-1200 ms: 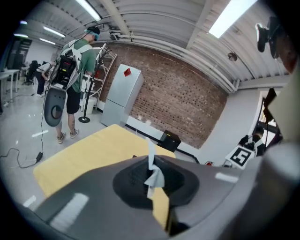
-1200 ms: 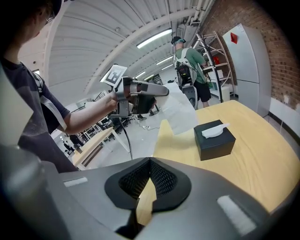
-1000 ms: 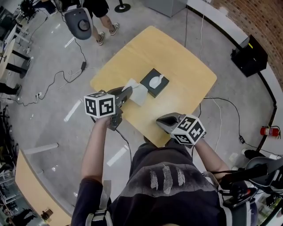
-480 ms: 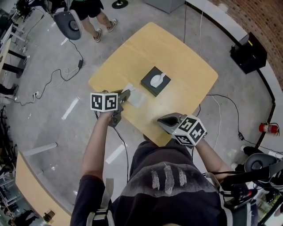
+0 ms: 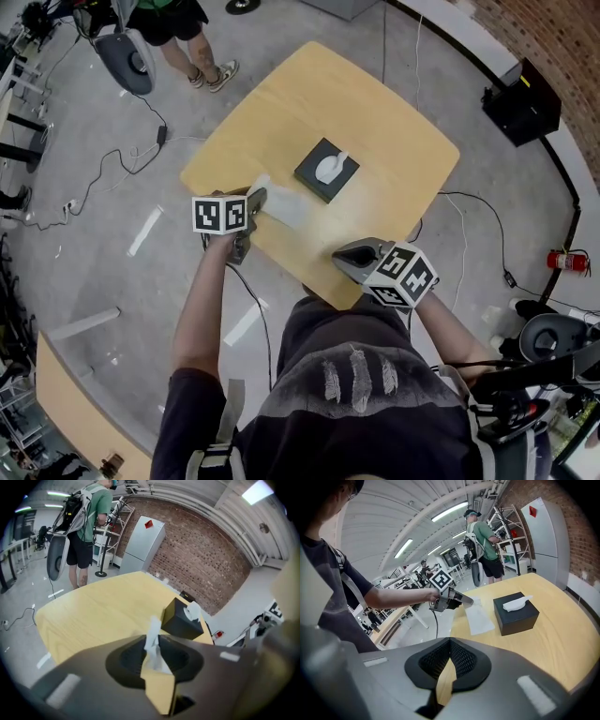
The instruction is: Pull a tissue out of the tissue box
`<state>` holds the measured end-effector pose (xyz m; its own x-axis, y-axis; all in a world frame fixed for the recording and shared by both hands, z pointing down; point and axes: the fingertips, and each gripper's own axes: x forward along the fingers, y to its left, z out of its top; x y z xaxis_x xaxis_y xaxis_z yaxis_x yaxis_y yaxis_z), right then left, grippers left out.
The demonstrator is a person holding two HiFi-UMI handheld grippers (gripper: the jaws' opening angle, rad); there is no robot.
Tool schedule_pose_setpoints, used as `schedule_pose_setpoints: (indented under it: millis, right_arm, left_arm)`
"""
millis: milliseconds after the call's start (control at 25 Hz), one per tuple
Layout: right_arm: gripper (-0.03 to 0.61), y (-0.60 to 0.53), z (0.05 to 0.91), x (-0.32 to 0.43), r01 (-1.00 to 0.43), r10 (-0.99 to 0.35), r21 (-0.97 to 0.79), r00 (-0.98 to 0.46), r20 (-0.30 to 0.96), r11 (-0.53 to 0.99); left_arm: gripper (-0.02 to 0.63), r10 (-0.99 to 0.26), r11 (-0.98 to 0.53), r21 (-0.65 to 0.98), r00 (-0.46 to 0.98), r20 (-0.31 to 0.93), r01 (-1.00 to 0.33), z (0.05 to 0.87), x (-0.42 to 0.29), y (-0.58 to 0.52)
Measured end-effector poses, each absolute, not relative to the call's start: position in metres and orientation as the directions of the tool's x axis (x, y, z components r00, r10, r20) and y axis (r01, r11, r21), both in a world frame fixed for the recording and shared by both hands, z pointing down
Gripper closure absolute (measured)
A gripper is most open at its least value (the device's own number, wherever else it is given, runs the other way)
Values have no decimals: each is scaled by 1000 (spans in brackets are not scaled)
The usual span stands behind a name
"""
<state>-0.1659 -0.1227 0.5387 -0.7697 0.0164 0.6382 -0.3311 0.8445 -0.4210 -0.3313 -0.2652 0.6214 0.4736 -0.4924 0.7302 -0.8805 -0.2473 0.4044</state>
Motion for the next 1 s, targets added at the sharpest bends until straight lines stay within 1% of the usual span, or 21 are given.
schedule_pose_setpoints:
  millis: [40,160,240,280,360,440,480,560,800,920,1000]
  right_arm:
    - [581,-122,539,-165,-333,17,-421,-767,641,843]
    - [581,-123,540,-164,-338,18,-420,-761,648,843]
    - [581,-123,539,-165,-338,18,-418,-760,649,843]
    - [581,-123,538,-165,-337,18,-418,-760,649,843]
    - [581,-122,537,-166,-337,18,-417,-760,650,844]
    - [581,-123,537,-166,-335,19,-416,-758,652,845]
    - [581,-123,537,-166,-335,20,-414,-757,653,846]
    - [581,-122,537,-167,-336,18,-411,-756,655,847]
    - [581,-120,536,-180,-340,1,-400,-761,649,851]
    - [581,-123,534,-195,-319,3,-405,-783,622,857]
    - [581,-127,531,-199,-308,-4,-399,-795,606,864]
  left_arm:
    - [512,-487,-257,380,458,743,-889,625,-333,-265]
    - [477,-481,-291,275,389,786,-916,635,-339,-266]
    - [469,-492,-293,209,335,804,-933,640,-346,-268]
    - [450,-496,-291,185,314,810,-939,642,-349,-269]
    - [427,-491,-288,161,290,821,-944,646,-353,-269]
    - [375,-483,-287,144,273,832,-947,650,-356,-269]
    - [359,-485,-285,130,260,835,-950,651,-358,-270]
    - [341,-509,-275,94,228,830,-957,649,-364,-272]
    - [334,-647,-202,8,140,750,-979,621,-396,-278]
    - [348,-689,-184,24,146,709,-983,602,-406,-277]
    - [351,-709,-187,51,170,684,-981,589,-400,-278]
